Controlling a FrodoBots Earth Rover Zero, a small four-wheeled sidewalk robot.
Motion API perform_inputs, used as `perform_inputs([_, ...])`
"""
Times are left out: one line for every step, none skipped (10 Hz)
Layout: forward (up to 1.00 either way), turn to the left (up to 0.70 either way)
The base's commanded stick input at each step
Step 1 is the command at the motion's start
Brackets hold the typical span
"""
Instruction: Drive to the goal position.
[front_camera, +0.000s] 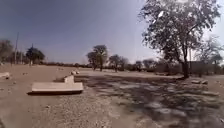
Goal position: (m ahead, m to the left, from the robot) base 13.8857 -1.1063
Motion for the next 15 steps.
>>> perform_inputs([1.00, 0.00])
perform_inputs([1.00, 0.00])
perform_inputs([1.00, 0.00])
perform_inputs([1.00, 0.00])
perform_inputs([1.00, 0.00])
perform_inputs([1.00, 0.00])
perform_inputs([1.00, 0.00])
perform_inputs([1.00, 0.00])
perform_inputs([1.00, 0.00])
perform_inputs([1.00, 0.00])
perform_inputs([1.00, 0.00])
perform_inputs([1.00, 0.00])
perform_inputs([1.00, 0.00])
perform_inputs([1.00, 0.00])
perform_inputs([1.00, 0.00])
